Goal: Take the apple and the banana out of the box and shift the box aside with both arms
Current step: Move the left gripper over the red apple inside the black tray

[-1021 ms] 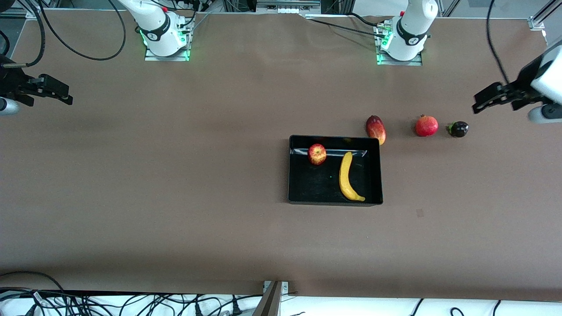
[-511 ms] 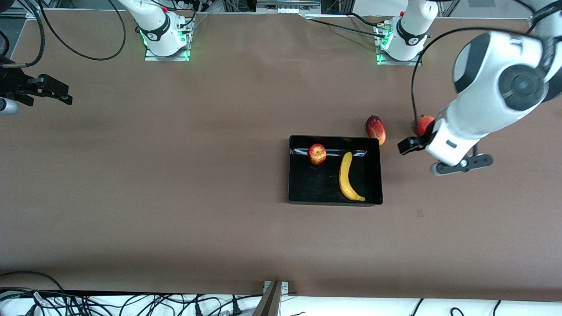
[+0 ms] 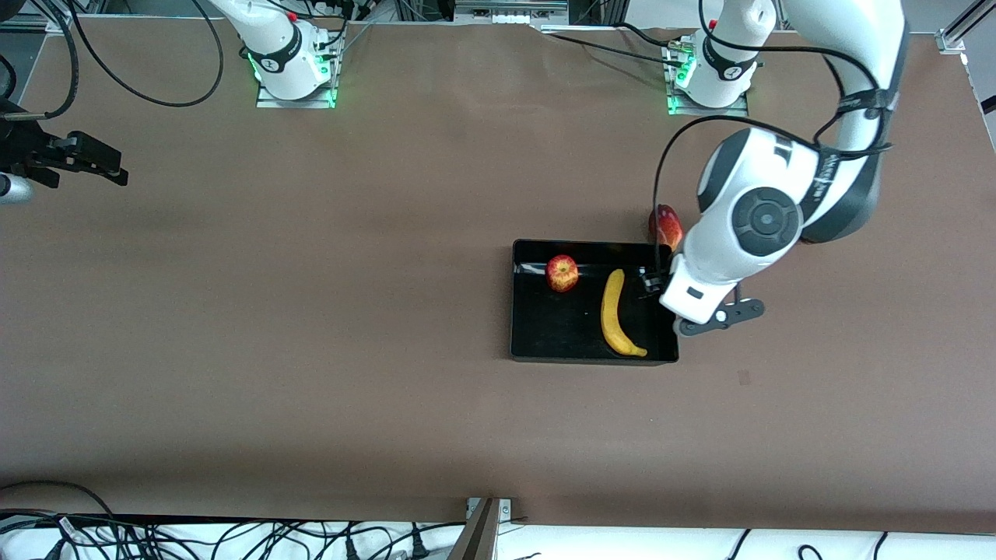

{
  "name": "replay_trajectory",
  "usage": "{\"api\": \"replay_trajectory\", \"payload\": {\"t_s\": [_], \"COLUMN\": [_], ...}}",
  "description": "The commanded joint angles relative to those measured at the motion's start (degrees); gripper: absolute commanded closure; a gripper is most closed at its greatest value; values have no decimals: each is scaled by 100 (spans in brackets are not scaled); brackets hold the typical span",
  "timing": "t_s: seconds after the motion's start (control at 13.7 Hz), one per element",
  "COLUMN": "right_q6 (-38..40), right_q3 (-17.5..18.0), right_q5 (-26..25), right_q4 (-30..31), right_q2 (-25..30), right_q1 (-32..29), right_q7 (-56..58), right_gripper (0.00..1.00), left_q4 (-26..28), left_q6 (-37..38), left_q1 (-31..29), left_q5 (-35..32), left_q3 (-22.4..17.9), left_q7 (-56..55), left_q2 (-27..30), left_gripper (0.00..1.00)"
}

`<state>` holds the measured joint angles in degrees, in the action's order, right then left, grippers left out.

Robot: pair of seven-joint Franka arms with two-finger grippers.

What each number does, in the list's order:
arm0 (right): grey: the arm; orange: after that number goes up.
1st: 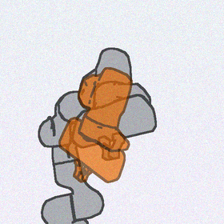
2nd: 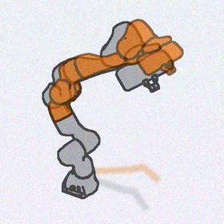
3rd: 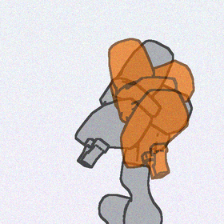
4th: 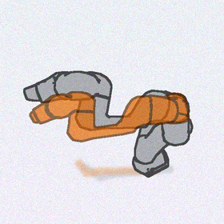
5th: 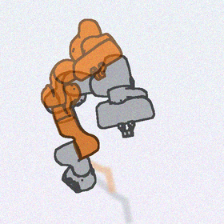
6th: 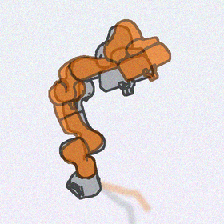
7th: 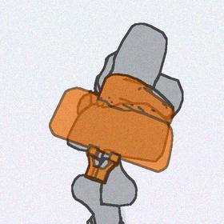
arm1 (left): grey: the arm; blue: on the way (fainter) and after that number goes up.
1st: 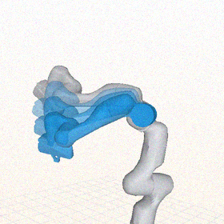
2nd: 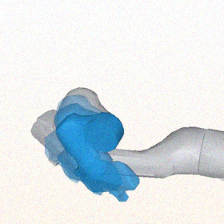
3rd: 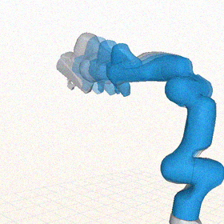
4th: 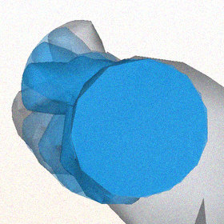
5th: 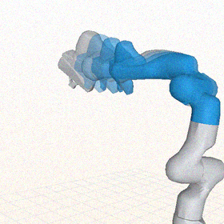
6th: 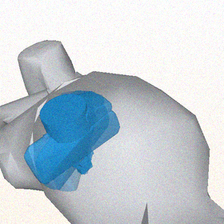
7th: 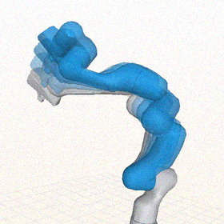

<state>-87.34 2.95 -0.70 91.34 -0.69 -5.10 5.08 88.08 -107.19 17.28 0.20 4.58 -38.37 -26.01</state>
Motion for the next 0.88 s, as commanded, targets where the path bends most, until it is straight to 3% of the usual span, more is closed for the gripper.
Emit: {"api": "replay_trajectory", "payload": {"t_s": [0.0,0.29,0.8], "right_q6": [85,85,85], "right_q3": [4,4,4], "right_q5": [8,8,8], "right_q4": [-90,-90,-90], "right_q2": [-19,-19,-19], "right_q1": [-17,-17,-17], "right_q7": [-42,-42,-51], "right_gripper": [0,0,0], "left_q4": [-98,-98,-98], "left_q6": [-108,-205,-1295], "left_q1": [64,73,451], "left_q5": [-99,-91,-108], "left_q3": [104,244,280], "left_q7": [-241,-373,-1357], "left_q2": [-80,-150,-887], "left_gripper": [0,0,0]}}
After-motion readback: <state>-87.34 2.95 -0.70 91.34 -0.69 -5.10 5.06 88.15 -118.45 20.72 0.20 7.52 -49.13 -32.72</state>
